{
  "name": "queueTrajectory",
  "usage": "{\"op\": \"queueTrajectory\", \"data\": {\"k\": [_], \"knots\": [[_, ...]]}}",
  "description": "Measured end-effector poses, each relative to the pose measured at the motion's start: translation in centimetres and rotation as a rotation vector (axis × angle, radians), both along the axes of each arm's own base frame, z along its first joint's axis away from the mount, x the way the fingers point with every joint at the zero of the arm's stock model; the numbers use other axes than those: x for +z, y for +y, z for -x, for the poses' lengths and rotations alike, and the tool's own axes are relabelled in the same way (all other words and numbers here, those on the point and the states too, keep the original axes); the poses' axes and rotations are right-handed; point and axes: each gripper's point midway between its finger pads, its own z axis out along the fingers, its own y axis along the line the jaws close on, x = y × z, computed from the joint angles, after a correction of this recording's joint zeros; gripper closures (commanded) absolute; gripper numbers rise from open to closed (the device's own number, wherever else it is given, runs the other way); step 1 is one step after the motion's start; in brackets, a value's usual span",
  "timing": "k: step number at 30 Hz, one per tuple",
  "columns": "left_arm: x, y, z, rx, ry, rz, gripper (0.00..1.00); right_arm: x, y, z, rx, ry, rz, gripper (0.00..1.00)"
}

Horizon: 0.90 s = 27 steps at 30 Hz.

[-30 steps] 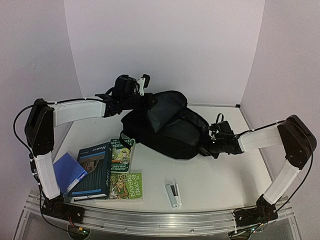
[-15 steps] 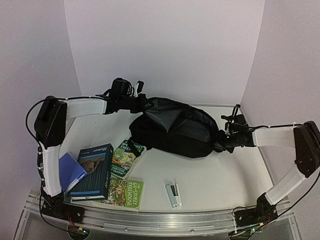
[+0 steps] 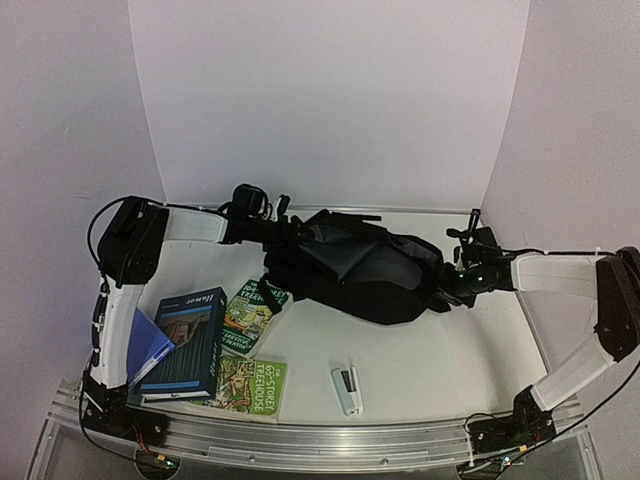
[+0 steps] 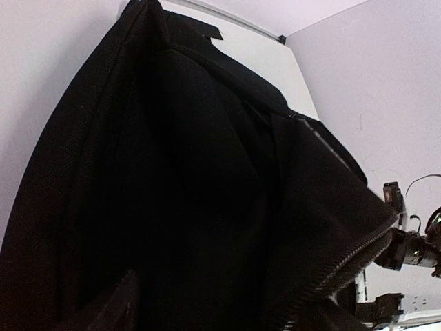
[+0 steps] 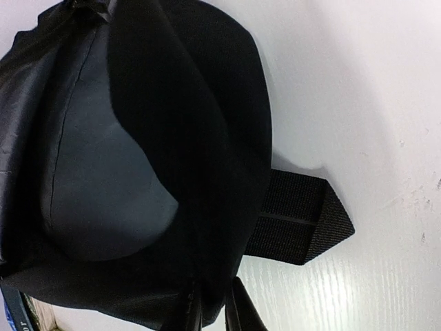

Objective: Pack the student bag
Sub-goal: Unzip the student bag at the center of the board.

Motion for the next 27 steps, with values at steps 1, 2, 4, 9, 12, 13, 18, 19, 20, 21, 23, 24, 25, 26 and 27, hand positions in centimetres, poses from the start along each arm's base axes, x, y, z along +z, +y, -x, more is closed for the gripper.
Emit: {"op": "queueTrajectory", "data": {"k": [1, 2, 4, 9, 12, 13, 18, 19, 20, 21, 23, 24, 25, 26, 27], "knots": [[0.2, -0.1, 0.1, -0.019, -0.012, 0.005, 0.13, 0.3, -0.1, 0.0, 0.000, -0.004, 0.003, 0.75], [0.4, -0.3, 0.3, -0.039, -0.026, 0.010, 0.11, 0.6, -0.1, -0.1, 0.000, -0.009, 0.004, 0.71], [1.0, -0.6, 0.8, -0.083, -0.057, 0.018, 0.07, 1.4, -0.1, -0.3, 0.001, -0.024, 0.004, 0.66], [2.4, -1.4, 1.8, -0.195, -0.157, 0.004, 0.04, 3.6, -0.1, -0.8, 0.011, -0.070, 0.003, 0.42], [3.2, -2.0, 2.1, -0.247, -0.219, -0.023, 0.05, 4.7, -0.2, -0.8, 0.010, -0.086, 0.008, 0.29], [3.5, -2.3, 2.3, -0.261, -0.234, -0.030, 0.05, 5.1, -0.3, -0.8, 0.011, -0.094, 0.011, 0.26], [4.6, -3.5, 3.0, -0.309, -0.300, -0.052, 0.02, 8.4, -0.4, -0.5, 0.008, -0.159, -0.008, 0.16], [4.6, -3.6, 3.1, -0.314, -0.304, -0.056, 0.01, 9.2, -0.4, -0.6, 0.007, -0.176, -0.014, 0.15], [4.6, -3.8, 3.3, -0.318, -0.308, -0.059, 0.00, 9.9, -0.4, -0.6, 0.007, -0.192, -0.018, 0.14], [4.7, -3.8, 3.4, -0.318, -0.314, -0.062, 0.00, 10.4, -0.4, -0.6, 0.006, -0.204, -0.023, 0.13], [4.7, -3.6, 3.8, -0.319, -0.315, -0.068, 0.00, 11.1, -0.4, -0.7, 0.007, -0.220, -0.027, 0.11], [4.8, -3.4, 4.1, -0.317, -0.313, -0.070, 0.00, 11.2, -0.4, -0.7, 0.008, -0.222, -0.027, 0.11], [4.9, -3.1, 4.3, -0.315, -0.310, -0.073, 0.00, 11.2, -0.4, -0.7, 0.008, -0.222, -0.027, 0.10], [5.4, -2.9, 4.6, -0.312, -0.315, -0.072, 0.00, 11.1, -0.4, -0.6, 0.009, -0.218, -0.025, 0.09], [5.8, -2.7, 4.9, -0.311, -0.317, -0.070, 0.00, 11.0, -0.4, -0.5, 0.011, -0.213, -0.023, 0.09]]}}
